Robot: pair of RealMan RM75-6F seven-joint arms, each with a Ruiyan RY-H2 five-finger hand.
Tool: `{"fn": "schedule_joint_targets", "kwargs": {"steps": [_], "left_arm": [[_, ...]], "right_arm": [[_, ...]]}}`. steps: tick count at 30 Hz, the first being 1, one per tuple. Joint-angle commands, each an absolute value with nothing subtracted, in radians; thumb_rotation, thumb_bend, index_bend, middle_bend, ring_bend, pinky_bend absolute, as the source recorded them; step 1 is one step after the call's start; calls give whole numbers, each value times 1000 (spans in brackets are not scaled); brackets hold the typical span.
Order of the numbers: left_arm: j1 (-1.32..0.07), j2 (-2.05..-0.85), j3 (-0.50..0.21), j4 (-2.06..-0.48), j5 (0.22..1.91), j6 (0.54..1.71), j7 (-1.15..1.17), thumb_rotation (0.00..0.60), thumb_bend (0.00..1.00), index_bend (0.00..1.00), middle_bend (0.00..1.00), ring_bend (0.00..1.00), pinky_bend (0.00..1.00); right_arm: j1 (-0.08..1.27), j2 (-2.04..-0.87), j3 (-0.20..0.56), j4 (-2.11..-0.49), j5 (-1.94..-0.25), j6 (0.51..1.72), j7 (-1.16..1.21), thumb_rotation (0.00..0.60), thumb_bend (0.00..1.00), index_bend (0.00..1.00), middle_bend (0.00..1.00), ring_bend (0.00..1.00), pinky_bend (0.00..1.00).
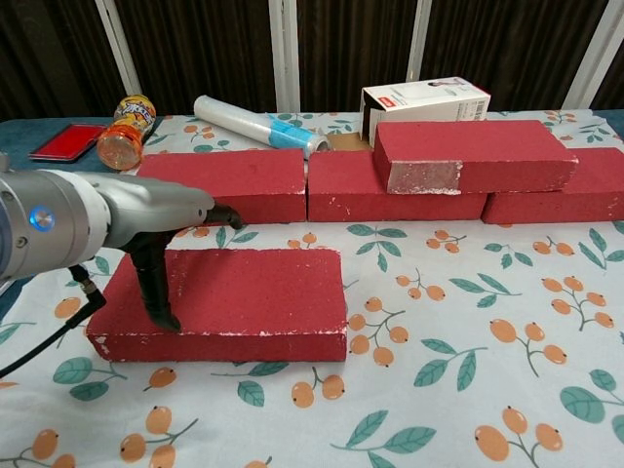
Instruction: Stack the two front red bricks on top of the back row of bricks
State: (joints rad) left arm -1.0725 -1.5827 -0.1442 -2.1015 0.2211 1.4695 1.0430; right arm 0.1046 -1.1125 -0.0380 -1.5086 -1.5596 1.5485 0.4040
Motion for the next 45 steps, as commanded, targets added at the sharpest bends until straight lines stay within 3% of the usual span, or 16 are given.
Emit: {"fn": "schedule_joint_targets", "kwargs": {"steps": [1, 35, 41, 45], "left_arm": [[-1068, -1589, -146, -2101, 224, 1458, 1036, 600, 0, 0, 0, 0, 0], [-1061, -1653, -143, -2006, 204, 1457, 1087, 600, 0, 0, 1, 0, 2], [-1067, -1659, -150, -1995, 203, 1442, 1100, 600, 0, 29, 110, 0, 18], [-1068, -1657, -153, -1996, 209, 1448, 1106, 600, 0, 151, 200, 0, 20]], "right_arm": [[103, -1112, -34, -1512, -1557, 1543, 403, 600, 210, 0, 0, 0, 0], [88, -1102, -8, -1509, -1564, 1513, 428, 600, 210, 0, 0, 0, 0], [87, -1105, -3, -1508, -1560, 1509, 428, 600, 210, 0, 0, 0, 0], [86, -1106, 1, -1508, -1556, 1508, 431, 600, 210, 0, 0, 0, 0]]}}
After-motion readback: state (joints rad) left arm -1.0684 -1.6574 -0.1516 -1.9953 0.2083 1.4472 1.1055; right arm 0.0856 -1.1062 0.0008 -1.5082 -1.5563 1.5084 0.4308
